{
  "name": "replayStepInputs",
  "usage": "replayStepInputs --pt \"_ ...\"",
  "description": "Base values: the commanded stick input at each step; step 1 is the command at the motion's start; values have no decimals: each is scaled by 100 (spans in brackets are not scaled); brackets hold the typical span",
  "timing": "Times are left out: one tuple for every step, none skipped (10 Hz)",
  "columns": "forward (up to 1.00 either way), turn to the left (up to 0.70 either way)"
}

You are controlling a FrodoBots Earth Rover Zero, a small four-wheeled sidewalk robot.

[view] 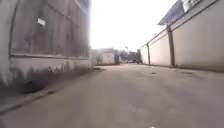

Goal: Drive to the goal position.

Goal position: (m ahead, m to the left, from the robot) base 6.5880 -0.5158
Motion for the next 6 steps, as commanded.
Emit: replayStepInputs --pt "50 0" --pt "50 0" --pt "50 0" --pt "50 0" --pt "50 0" --pt "50 0"
